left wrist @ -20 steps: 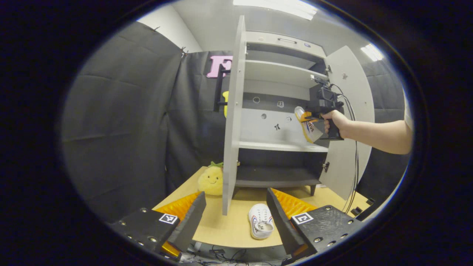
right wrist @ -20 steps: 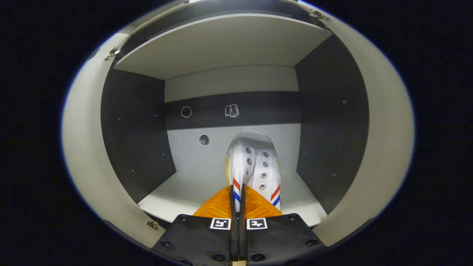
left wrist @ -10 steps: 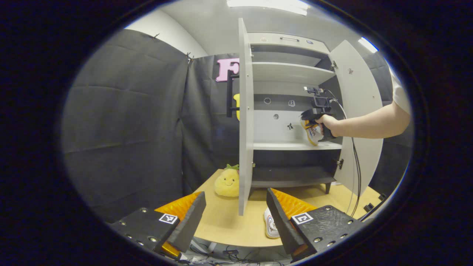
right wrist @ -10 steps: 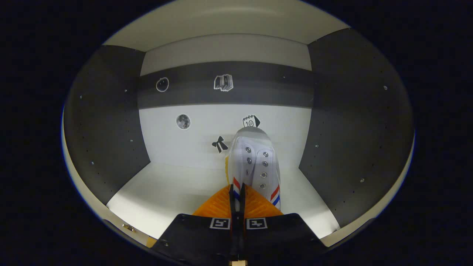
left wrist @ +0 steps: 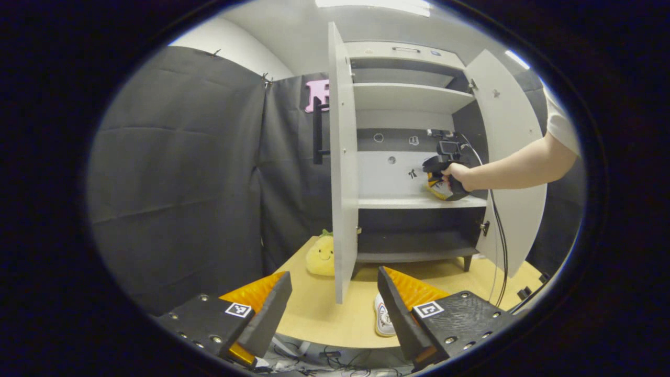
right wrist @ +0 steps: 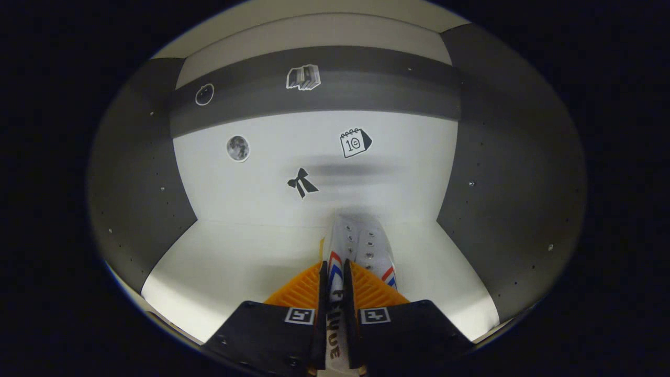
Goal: Grab one shoe with the right hand and put it into the shoe cabinet, grab the other shoe with the left hand and put it into the shoe cabinet; then close the right door with the right hand and the left door with the left hand.
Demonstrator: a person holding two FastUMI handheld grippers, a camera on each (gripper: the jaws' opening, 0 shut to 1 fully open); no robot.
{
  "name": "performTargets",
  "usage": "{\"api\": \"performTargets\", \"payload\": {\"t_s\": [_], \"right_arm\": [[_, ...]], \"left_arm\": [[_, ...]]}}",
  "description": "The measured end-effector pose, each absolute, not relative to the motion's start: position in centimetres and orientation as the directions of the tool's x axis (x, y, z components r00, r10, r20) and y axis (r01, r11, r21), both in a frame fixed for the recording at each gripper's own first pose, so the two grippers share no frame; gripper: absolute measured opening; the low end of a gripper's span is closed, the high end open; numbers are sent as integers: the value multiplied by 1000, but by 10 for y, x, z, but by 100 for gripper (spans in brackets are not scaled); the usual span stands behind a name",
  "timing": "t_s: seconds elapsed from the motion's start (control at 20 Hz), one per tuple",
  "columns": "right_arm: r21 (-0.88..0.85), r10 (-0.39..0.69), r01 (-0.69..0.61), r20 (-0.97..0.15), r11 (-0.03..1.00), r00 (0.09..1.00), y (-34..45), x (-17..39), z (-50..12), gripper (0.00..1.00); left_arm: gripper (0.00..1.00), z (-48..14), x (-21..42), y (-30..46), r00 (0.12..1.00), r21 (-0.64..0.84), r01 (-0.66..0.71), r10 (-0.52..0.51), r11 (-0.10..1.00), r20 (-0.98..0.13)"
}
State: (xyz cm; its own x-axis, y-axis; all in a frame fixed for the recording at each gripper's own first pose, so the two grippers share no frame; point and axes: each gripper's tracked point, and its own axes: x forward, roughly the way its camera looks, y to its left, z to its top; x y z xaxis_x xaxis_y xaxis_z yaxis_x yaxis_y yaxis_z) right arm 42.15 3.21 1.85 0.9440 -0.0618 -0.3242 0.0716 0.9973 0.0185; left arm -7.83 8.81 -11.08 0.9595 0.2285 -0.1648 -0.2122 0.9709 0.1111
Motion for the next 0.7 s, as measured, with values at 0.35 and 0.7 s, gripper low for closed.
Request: {"api": "performTargets", "payload": {"t_s": [0.35,0.7], "right_arm": [[-65,-37,28,-152,998,988,38,376,65,100],[-61,25,-24,16,998,1000,34,248,82,100]], "left_arm": [[94,-123,-83,79,958,47,-198,203,979,-202],[95,-178,-64,36,951,61,-24,42,998,-306]]}}
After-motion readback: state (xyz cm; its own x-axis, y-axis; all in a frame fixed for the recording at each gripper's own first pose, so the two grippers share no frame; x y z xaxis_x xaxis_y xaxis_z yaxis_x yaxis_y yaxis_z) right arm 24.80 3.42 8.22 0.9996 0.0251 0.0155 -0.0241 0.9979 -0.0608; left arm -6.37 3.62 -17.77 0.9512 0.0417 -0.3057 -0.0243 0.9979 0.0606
